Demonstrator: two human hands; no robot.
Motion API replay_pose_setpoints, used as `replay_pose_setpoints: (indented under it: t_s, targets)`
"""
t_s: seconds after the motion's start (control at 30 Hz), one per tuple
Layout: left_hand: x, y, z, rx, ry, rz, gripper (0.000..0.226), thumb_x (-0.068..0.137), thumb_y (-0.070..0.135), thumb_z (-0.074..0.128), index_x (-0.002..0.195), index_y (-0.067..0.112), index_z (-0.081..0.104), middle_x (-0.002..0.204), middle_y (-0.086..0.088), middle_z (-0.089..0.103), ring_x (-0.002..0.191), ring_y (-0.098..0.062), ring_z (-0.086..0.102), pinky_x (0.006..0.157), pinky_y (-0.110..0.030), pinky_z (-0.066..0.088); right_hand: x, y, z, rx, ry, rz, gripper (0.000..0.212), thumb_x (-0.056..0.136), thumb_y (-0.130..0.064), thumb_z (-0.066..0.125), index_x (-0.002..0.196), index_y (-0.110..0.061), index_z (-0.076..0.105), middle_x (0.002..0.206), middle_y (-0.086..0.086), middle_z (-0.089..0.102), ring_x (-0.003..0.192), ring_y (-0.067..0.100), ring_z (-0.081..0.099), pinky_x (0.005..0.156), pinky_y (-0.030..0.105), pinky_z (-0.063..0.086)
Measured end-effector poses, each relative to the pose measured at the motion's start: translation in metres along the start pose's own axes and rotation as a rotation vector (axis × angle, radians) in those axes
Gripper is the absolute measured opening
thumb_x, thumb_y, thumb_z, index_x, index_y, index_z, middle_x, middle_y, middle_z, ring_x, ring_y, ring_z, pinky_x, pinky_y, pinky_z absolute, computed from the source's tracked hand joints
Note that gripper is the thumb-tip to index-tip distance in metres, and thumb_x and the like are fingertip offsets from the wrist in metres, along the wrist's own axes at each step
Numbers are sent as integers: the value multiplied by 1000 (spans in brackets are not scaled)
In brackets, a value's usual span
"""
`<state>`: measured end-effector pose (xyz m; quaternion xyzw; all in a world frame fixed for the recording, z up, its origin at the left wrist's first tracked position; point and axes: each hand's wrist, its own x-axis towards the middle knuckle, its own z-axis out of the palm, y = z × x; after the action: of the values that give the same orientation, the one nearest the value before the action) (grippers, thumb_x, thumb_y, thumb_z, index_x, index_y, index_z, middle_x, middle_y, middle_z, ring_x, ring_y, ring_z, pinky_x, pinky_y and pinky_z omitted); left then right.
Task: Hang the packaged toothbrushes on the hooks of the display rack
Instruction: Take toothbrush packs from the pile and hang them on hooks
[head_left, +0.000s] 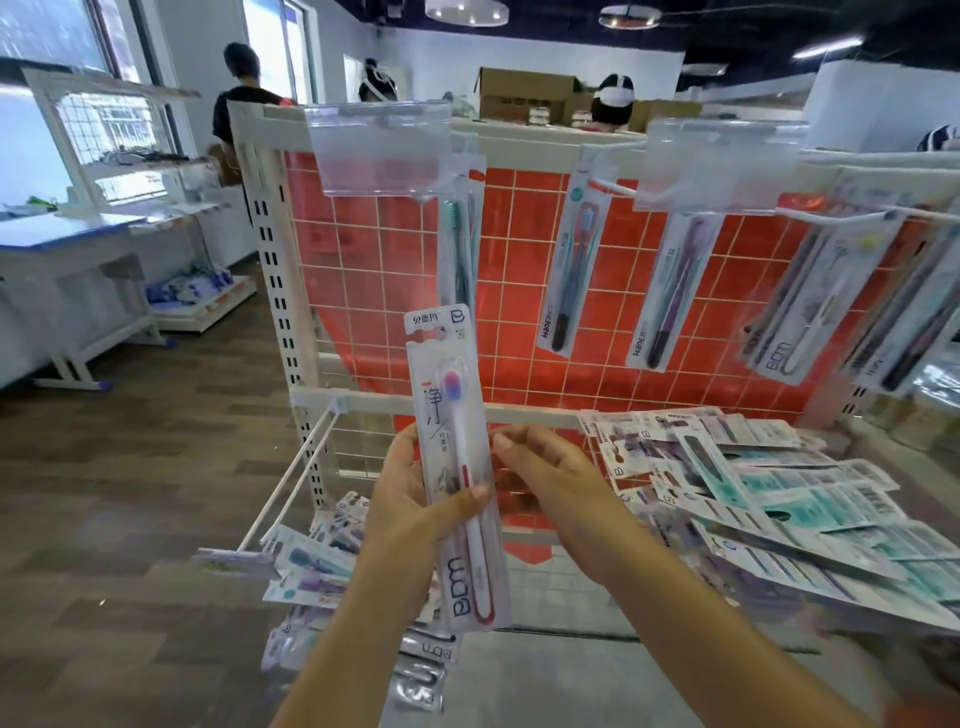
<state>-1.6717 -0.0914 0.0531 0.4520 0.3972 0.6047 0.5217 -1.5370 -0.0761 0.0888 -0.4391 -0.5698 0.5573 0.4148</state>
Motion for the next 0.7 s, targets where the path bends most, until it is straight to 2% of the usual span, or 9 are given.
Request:
replay_pose_setpoints:
  t_s: [0.17, 0.23, 0.33, 0.47, 0.57, 0.63, 0.7]
  targets:
    - [-1, 1, 6, 17, -9, -7, 60, 58, 11, 74, 111, 28, 51, 93, -7, 70, 87, -31, 69, 79, -50, 55, -8, 12, -7, -16, -16, 7, 14, 89, -18, 59, 103, -17, 62, 101, 6, 68, 87, 22, 68, 80, 33, 57]
    - [-2, 1, 9, 28, -19, -10, 60, 57, 12, 75, 109, 30, 51, 93, -6, 70, 89, -29, 69, 78, -49, 56, -11, 13, -10, -26, -25, -7, 18, 85, -16, 64, 102, -21, 62, 104, 4, 67, 93, 22, 67, 82, 36, 57]
    - [-2, 2, 15, 27, -49, -21, 60, 56, 10, 74, 109, 30, 52, 94, -7, 70, 92, -30, 68, 78, -48, 56, -20, 15, -14, -44, -69, -45, 32, 79, -12, 70, 104, -29, 59, 103, -4, 67, 88, 11, 68, 70, 23, 56]
    - [-1, 0, 23, 54, -54, -13, 62, 56, 14, 76, 111, 30, 52, 98, -3, 70, 95, -24, 68, 84, -50, 54, -32, 24, -13, -171, -62, -83, 59, 75, -12, 75, 110, -50, 45, 112, -15, 59, 101, 13, 63, 73, 27, 58]
    - [-1, -4, 32, 69, -77, -10, 63, 57, 16, 75, 114, 29, 52, 102, -3, 69, 98, -23, 67, 85, -49, 54, -38, 29, -14, -193, 11, -132, 66, 76, -10, 75, 110, -55, 40, 105, -28, 58, 97, 4, 62, 64, 16, 53]
    - [-1, -7, 38, 98, -85, -4, 61, 57, 19, 75, 112, 29, 52, 102, -1, 69, 98, -20, 67, 82, -44, 56, -41, 32, -17, -190, 44, -147, 67, 76, -7, 74, 111, -54, 41, 102, -29, 59, 95, 1, 62, 64, 15, 52]
    - [1, -10, 42, 131, -87, 22, 54, 58, 22, 73, 108, 30, 52, 100, 1, 69, 95, -15, 68, 77, -32, 57, -43, 35, -23, -179, 88, -157, 66, 75, -3, 74, 111, -51, 44, 104, -23, 61, 94, 1, 63, 67, 17, 54]
